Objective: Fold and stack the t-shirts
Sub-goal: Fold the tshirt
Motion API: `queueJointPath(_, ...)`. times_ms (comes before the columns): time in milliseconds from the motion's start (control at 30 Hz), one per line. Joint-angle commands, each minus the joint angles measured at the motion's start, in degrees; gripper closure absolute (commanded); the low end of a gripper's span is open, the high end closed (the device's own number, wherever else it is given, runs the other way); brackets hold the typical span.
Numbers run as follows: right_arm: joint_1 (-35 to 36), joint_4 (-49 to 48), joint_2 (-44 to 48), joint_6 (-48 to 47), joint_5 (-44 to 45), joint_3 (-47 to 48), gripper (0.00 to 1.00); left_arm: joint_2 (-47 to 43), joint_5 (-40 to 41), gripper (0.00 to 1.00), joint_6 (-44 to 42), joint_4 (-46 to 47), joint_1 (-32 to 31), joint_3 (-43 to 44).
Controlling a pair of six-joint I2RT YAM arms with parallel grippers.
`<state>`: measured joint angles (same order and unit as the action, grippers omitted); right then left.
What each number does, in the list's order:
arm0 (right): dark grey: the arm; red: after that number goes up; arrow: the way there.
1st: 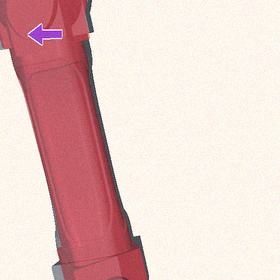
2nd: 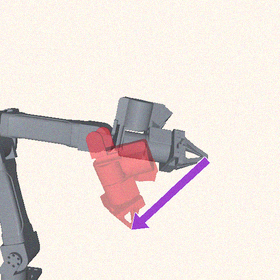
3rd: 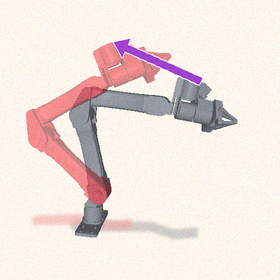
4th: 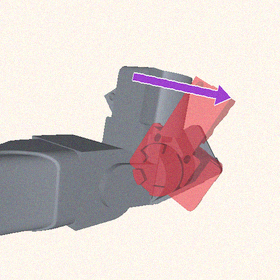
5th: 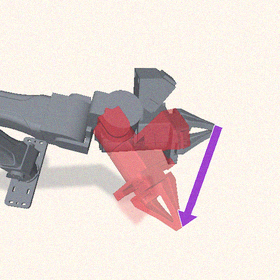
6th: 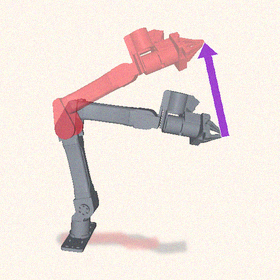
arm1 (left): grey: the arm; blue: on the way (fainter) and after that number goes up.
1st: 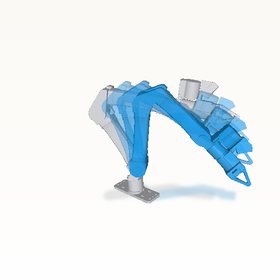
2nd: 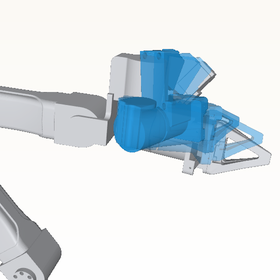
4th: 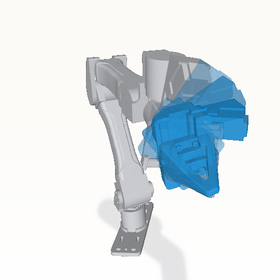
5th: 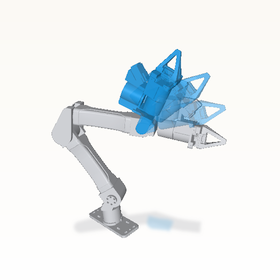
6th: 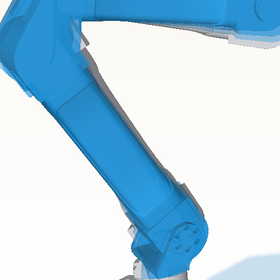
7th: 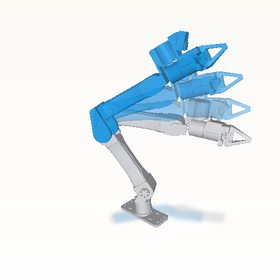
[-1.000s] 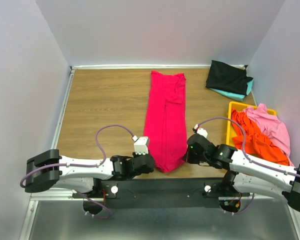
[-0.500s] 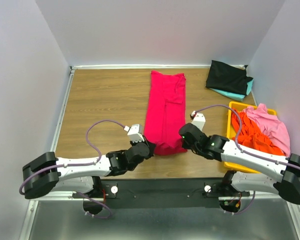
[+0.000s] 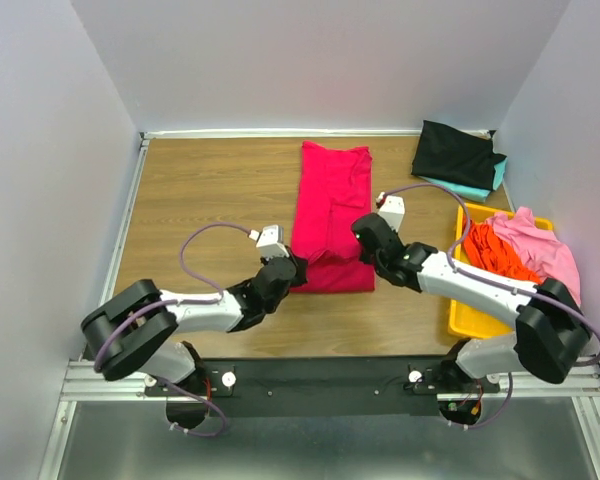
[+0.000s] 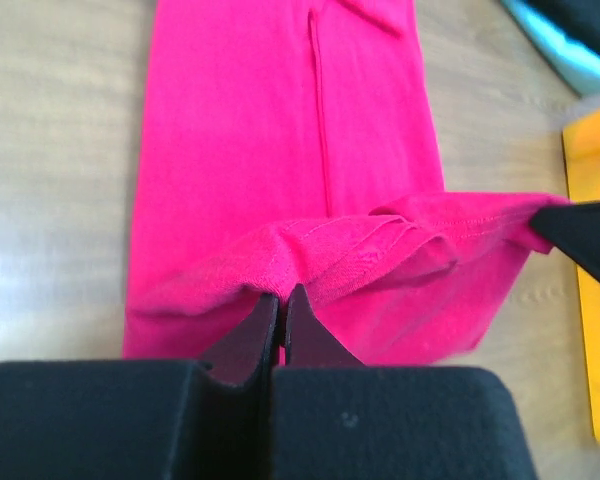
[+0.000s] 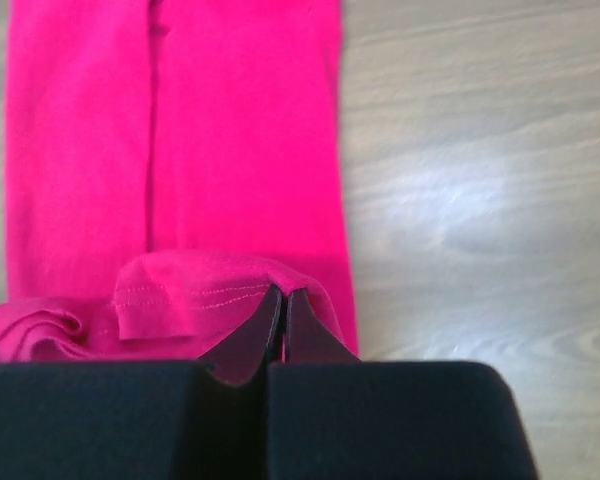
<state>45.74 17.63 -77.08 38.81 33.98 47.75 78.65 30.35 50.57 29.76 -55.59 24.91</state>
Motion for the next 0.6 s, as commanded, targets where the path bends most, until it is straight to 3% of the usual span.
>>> queueJointPath(0,-4.9,-6.7,-3.4,-4.6,-1.9,2.5,0.99,4.7,-3.6,1.0,-4.9,7.5,3.5,4.5)
queueJointPath(400,-11.3,-10.9,-17.0,-8.9,-6.8,11.5,0.99,19.4,-11.8,1.0,-10.7,10.9,11.6,15.2)
queueJointPath(567,-12.7,-11.1,-19.0,-9.4,-7.3,12.6,0.99,21.5,-12.5,1.0,-11.6,11.0,13.3,17.5)
